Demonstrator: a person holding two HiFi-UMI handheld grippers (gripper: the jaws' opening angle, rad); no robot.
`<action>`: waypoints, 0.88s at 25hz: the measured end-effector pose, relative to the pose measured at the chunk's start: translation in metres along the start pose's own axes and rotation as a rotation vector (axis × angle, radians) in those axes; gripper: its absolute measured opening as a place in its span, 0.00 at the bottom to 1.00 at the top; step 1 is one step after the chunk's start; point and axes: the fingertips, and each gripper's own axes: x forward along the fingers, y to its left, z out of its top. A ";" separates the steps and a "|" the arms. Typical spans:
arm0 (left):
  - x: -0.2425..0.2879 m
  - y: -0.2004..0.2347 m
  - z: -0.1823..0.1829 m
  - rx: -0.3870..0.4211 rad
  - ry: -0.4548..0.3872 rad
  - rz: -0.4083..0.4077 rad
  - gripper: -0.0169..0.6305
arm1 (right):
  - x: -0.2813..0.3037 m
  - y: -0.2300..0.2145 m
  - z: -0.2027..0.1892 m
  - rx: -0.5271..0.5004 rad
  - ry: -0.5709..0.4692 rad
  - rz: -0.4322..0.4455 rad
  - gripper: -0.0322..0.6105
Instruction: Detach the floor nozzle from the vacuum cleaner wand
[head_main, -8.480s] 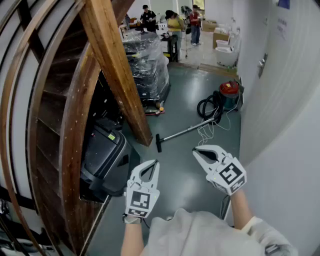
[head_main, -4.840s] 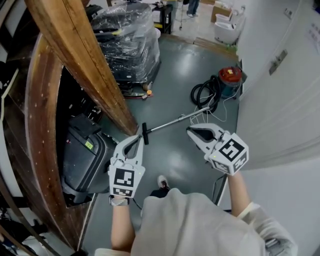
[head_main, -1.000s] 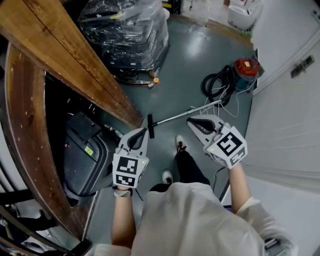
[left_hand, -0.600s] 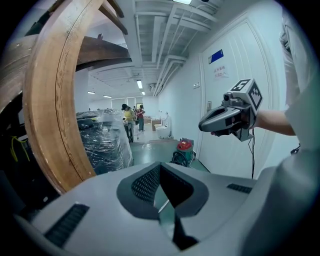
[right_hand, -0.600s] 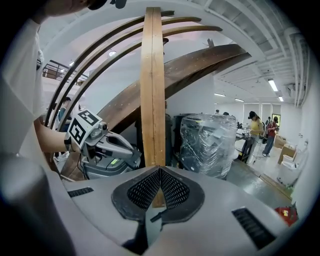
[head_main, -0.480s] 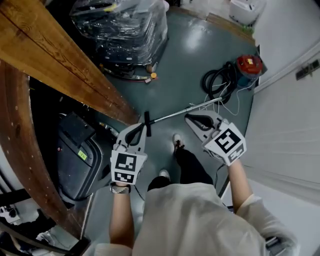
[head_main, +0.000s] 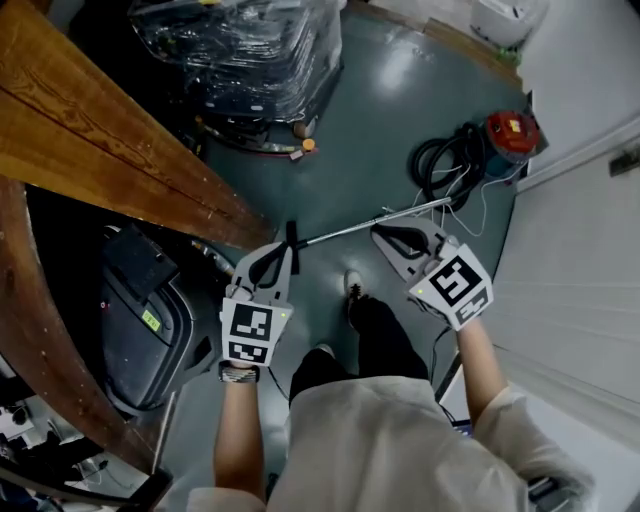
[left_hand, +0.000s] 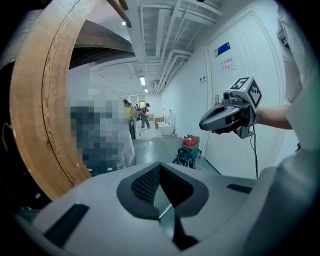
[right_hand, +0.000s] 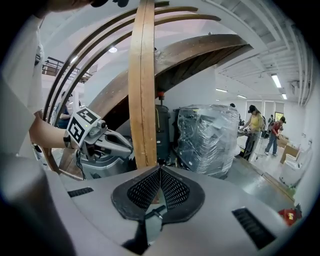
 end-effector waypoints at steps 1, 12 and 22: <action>0.005 0.002 -0.004 -0.002 0.002 0.003 0.02 | 0.006 -0.003 -0.004 0.001 0.000 0.004 0.09; 0.067 0.033 -0.062 -0.026 0.036 0.016 0.02 | 0.074 -0.038 -0.057 0.029 0.004 0.012 0.09; 0.117 0.048 -0.117 -0.015 0.044 0.015 0.02 | 0.127 -0.052 -0.103 0.010 -0.001 0.022 0.09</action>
